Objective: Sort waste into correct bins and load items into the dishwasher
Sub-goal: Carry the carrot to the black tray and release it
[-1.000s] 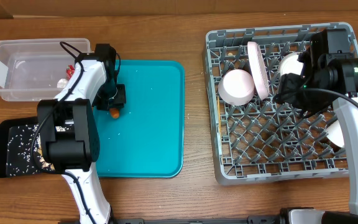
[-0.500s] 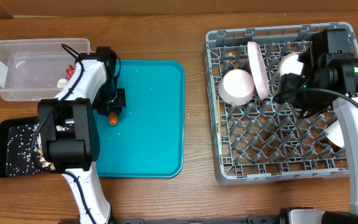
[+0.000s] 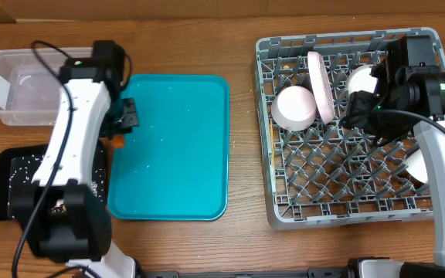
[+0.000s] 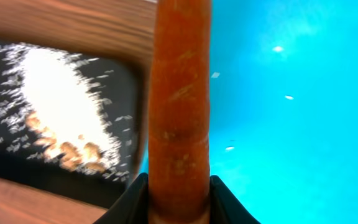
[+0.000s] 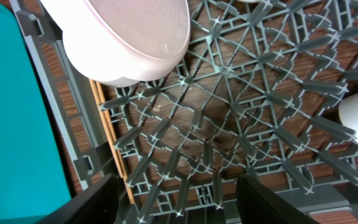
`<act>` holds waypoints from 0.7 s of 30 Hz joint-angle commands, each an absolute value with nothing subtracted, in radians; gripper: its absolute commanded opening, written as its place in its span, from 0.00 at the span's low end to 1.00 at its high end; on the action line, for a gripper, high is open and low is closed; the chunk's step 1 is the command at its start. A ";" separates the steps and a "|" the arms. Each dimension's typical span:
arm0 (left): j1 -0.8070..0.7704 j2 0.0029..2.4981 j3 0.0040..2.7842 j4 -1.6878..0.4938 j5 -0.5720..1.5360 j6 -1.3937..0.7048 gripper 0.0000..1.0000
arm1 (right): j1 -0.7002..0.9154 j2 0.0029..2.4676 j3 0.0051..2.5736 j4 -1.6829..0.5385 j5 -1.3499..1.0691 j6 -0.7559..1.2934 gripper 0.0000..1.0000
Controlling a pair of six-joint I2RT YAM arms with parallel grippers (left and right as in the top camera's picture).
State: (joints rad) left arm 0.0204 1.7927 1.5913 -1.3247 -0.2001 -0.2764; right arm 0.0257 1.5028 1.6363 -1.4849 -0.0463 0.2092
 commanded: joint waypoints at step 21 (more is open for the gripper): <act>0.572 1.742 1.196 -0.910 -0.106 -0.462 0.21 | 0.023 1.500 1.649 -1.479 -0.035 0.209 0.63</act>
State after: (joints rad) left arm 0.5568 1.7565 1.2465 -0.9565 -0.1562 -0.4366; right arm 0.0257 1.5028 1.6363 -1.4822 -0.0441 0.2092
